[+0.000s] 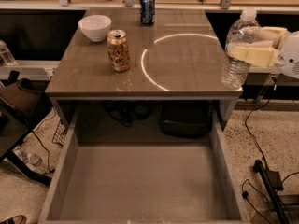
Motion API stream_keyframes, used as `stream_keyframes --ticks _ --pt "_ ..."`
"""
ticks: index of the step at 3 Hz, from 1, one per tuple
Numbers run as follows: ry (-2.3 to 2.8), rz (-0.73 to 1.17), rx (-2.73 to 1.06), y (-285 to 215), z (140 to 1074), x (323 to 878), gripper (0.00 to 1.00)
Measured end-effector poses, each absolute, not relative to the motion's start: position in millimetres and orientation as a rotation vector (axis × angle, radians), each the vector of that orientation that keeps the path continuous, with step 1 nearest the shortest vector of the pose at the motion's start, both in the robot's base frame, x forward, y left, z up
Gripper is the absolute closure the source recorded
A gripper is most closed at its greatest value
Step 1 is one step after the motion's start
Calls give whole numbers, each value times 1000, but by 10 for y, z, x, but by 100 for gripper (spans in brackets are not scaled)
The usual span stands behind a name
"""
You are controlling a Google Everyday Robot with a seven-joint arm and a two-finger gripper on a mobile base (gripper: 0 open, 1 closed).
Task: Place water bottle into top drawer
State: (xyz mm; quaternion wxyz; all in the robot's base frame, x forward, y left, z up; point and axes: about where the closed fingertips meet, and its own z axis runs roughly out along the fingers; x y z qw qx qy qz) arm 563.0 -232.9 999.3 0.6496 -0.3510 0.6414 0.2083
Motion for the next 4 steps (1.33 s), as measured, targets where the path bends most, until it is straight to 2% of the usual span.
stream_keyframes --ticks 2,4 --pt "1454 604 -907 -1804 9154 4922 100" --pt "1450 795 -1012 -940 8248 4359 100"
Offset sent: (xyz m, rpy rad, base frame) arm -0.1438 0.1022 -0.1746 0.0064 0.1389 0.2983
